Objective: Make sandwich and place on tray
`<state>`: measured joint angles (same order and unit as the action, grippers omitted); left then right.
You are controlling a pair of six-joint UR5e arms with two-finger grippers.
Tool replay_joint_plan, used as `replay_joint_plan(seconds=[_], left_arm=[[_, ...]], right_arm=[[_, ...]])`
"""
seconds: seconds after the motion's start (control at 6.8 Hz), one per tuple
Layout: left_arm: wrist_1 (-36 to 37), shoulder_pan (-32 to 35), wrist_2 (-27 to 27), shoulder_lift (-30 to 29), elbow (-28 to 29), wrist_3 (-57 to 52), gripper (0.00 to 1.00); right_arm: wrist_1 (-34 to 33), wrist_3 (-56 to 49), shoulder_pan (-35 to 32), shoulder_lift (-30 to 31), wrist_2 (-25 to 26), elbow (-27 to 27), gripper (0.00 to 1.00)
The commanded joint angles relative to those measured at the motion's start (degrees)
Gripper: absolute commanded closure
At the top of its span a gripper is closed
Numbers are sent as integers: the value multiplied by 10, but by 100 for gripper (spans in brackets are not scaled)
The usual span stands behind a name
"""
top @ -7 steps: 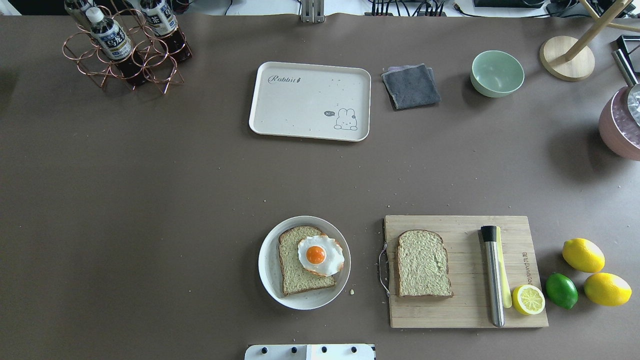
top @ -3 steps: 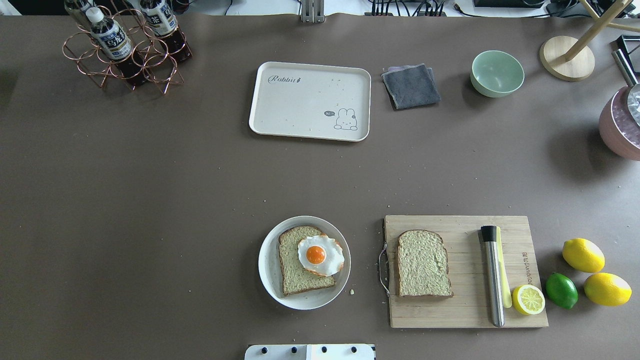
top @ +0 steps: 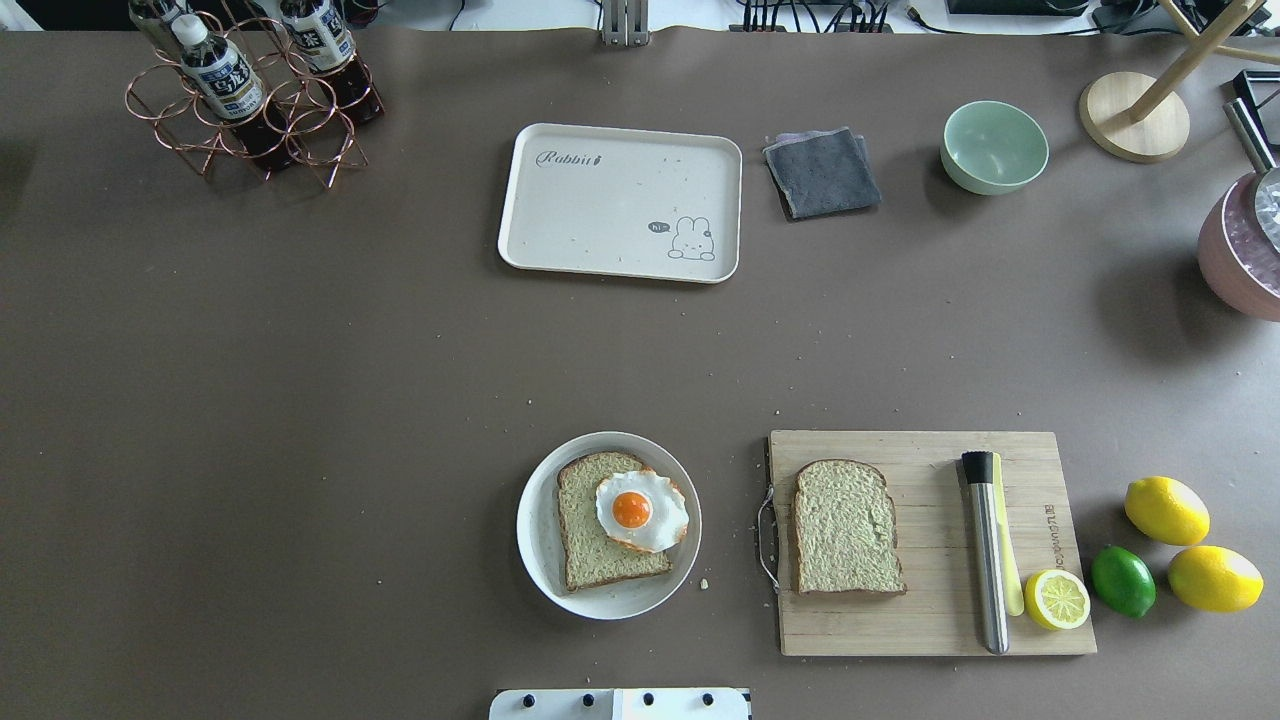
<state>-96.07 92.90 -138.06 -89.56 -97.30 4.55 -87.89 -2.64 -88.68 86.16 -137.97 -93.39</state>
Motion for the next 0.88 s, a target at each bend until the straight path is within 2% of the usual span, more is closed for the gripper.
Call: replay_joint_plan(seconds=[0.0, 0.74], left_arm=[[0, 0, 0, -4, 0, 0, 3], [0, 0, 0, -10, 0, -1, 3]], right_arm=[[0, 0, 0, 1, 1, 0, 1], [0, -2, 0, 3, -2, 3, 1]])
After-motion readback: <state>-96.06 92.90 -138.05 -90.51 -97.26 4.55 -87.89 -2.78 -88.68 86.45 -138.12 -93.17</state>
